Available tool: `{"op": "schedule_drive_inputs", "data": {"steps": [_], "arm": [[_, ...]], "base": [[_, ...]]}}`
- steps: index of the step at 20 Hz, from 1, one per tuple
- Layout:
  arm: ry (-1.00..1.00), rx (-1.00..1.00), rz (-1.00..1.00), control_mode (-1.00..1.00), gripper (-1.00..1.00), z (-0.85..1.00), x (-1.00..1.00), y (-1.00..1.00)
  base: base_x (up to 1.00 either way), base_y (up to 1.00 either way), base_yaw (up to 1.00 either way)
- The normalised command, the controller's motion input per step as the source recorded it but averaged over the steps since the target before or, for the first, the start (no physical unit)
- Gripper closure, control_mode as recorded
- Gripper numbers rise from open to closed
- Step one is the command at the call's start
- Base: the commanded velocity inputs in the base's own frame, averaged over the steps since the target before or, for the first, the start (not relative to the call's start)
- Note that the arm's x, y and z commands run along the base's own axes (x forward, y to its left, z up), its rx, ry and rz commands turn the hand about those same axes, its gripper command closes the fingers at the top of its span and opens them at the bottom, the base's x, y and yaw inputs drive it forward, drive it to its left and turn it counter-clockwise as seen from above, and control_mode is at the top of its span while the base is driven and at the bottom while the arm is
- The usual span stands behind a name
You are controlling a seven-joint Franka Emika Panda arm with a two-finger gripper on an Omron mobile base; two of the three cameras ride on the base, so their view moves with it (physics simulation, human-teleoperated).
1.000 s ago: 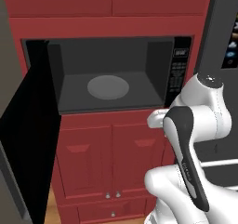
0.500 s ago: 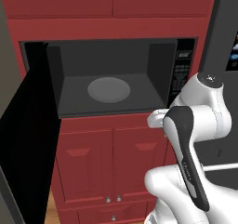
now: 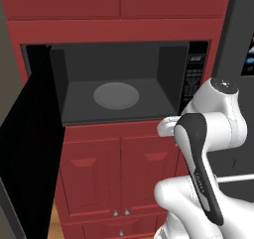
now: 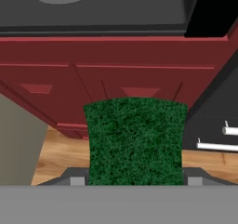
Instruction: Place the sponge inside the microwave to prepare for sanitizing.
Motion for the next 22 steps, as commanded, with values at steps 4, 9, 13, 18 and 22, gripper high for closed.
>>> {"op": "schedule_drive_inputs", "data": {"steps": [4, 9, 13, 18, 22], "arm": [[-0.06, 0.00, 0.00, -1.00, 1.00, 0.00, 0.09, 0.01], [-0.14, -0.02, 0.00, -1.00, 1.00, 0.00, 0.03, 0.13], [-0.18, -0.05, 0.00, -1.00, 1.00, 0.19, -0.08, 0.16], [-0.07, 0.00, 0.00, -1.00, 1.00, 0.62, -0.02, 0.10], [-0.03, 0.01, 0.00, -1.00, 1.00, 0.54, 0.00, 0.07]], "base": [[0.00, 0.00, 0.00], [0.00, 0.00, 0.00], [0.00, 0.00, 0.00], [0.00, 0.00, 0.00], [0.00, 0.00, 0.00]]}}
